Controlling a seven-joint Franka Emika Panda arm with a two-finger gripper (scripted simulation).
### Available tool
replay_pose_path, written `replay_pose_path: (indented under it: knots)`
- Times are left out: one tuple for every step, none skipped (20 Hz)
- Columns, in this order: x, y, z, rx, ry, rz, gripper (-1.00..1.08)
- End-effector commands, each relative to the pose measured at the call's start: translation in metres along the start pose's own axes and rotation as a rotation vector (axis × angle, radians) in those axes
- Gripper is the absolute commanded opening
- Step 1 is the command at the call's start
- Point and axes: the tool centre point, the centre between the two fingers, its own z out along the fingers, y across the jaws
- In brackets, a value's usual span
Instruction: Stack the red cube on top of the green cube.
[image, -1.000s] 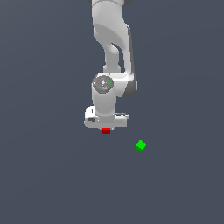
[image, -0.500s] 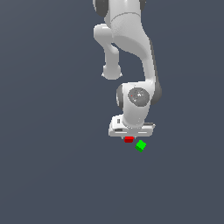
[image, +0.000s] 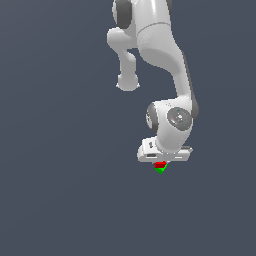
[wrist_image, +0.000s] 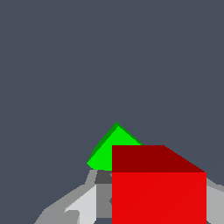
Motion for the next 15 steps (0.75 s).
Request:
replay_pose_path:
  knots:
    - [0.0031,-0.0056,0.0007,-0.001,0.001,0.001,-1.00]
    - [0.0037,-0.0069,0.0009,-0.001,0.001,0.001,-1.00]
    - [0.0041,-0.0079,0.0010,-0.001,0.001,0.001,-1.00]
    - [0.0044,-0.0084,0.0011,-0.001,0.001,0.001,-1.00]
    - [0.0044,-0.0086,0.0012,-0.001,0.001,0.001,-1.00]
    - [0.0044,-0.0086,0.0012,-0.001,0.001,0.001,1.00]
    - [0.0044,-0.0086,0.0012,-0.001,0.001,0.001,1.00]
    - [0.0044,-0.0086,0.0012,-0.001,0.001,0.001,1.00]
    - [0.0044,-0.0086,0.0012,-0.001,0.001,0.001,1.00]
    - [0.0044,-0.0086,0.0012,-0.001,0.001,0.001,1.00]
    - [0.0044,-0.0086,0.0012,-0.001,0.001,0.001,1.00]
    - [0.0044,-0.0086,0.0012,-0.001,0.001,0.001,1.00]
    - [0.0044,-0.0086,0.0012,-0.001,0.001,0.001,1.00]
    - [0.0044,-0.0086,0.0012,-0.001,0.001,0.001,1.00]
    - [0.0044,-0.0086,0.0012,-0.001,0.001,0.001,1.00]
